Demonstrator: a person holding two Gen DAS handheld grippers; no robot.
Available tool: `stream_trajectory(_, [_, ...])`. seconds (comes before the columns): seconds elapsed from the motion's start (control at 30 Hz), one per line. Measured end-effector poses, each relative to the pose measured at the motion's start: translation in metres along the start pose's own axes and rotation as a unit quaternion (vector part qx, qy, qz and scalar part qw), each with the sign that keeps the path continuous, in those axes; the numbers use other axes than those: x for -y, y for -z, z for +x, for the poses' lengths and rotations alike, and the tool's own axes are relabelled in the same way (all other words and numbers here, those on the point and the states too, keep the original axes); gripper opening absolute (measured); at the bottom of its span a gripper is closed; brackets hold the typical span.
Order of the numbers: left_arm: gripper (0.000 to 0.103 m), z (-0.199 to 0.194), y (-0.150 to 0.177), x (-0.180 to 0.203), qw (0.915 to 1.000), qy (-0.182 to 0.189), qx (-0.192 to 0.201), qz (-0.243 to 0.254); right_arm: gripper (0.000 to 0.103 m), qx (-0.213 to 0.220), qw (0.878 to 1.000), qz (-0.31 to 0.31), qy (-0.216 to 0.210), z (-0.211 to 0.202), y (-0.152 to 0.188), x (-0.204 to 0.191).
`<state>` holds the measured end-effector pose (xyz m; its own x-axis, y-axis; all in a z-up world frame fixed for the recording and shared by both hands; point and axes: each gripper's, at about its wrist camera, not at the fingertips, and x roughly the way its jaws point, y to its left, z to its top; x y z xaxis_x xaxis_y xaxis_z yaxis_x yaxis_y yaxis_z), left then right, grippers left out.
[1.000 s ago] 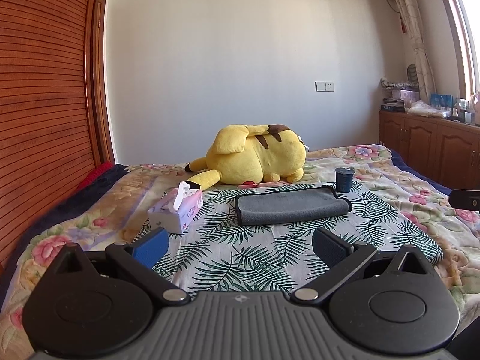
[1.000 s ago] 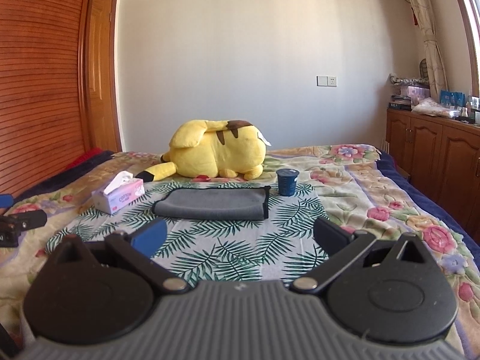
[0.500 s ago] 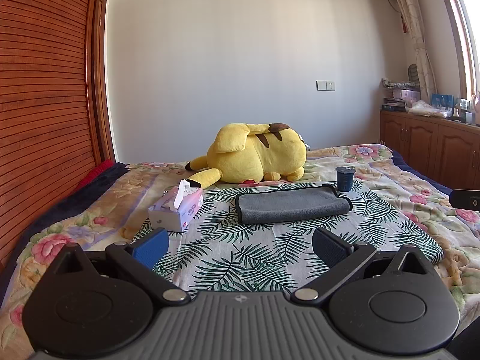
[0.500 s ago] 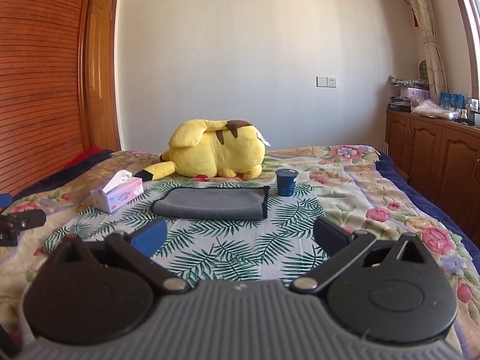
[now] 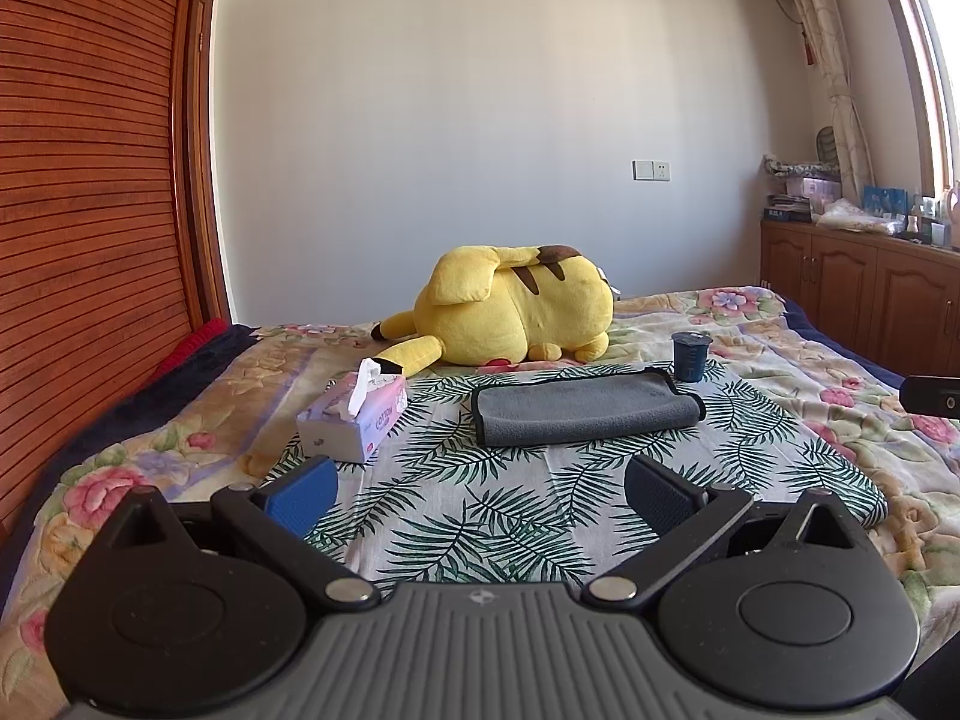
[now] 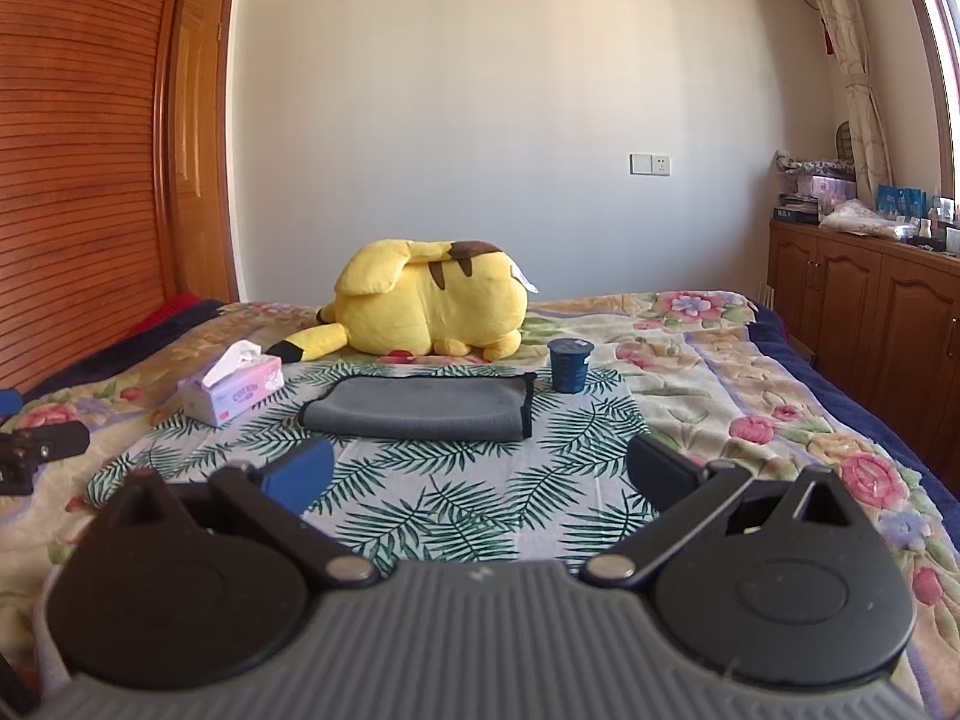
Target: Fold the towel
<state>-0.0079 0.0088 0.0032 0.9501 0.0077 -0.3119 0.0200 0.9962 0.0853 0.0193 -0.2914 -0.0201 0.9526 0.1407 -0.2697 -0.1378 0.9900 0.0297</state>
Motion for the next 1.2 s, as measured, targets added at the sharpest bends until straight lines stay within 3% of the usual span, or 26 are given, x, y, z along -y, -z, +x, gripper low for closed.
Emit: stream_trajectory(1.2, [0.084,0.003,0.0042,-0.0047,1.0,-0.003,-0.002,0.0,0.103,0.0,1.0,0.0,0.0,-0.0004,-0.0004,-0.0003])
